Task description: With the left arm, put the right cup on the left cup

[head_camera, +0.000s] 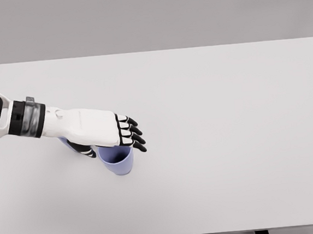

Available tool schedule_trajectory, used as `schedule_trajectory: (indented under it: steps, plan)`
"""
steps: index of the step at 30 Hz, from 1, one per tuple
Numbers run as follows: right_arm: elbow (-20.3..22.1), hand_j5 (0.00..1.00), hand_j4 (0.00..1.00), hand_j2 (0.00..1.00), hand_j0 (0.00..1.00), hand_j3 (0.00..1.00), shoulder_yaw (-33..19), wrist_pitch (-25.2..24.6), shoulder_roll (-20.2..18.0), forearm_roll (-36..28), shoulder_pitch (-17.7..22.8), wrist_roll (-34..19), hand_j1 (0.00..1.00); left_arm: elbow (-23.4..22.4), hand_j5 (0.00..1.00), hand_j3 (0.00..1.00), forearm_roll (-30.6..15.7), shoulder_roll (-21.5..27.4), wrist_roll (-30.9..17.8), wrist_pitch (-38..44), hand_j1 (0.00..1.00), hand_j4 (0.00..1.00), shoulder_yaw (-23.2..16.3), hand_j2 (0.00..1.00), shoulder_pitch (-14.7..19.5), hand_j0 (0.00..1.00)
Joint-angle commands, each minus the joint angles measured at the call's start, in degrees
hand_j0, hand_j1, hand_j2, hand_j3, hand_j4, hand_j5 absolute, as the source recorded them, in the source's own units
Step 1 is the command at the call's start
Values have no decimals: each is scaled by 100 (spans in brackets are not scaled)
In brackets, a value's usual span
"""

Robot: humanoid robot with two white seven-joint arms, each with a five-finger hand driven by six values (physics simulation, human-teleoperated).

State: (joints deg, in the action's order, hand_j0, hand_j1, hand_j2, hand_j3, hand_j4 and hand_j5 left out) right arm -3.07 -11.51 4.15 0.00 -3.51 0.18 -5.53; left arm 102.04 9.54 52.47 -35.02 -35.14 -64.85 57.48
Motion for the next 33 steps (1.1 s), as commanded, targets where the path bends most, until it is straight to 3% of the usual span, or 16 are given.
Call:
schedule_trajectory:
  steps: [1,8,33]
  plan:
    - [0,100,100,100,100,100,0,-2,0,0,0,-1,100,0,98,98,56,9,2,14,98,98,-37,98,0,98]
    - [0,100,100,100,100,100,0,7,0,0,0,-1,100,-9,98,98,215,-17,2,14,98,98,-45,98,-132,98]
    - [0,100,100,100,100,100,0,-2,0,0,0,-1,100,-26,98,98,637,-43,2,14,98,98,51,98,-123,98]
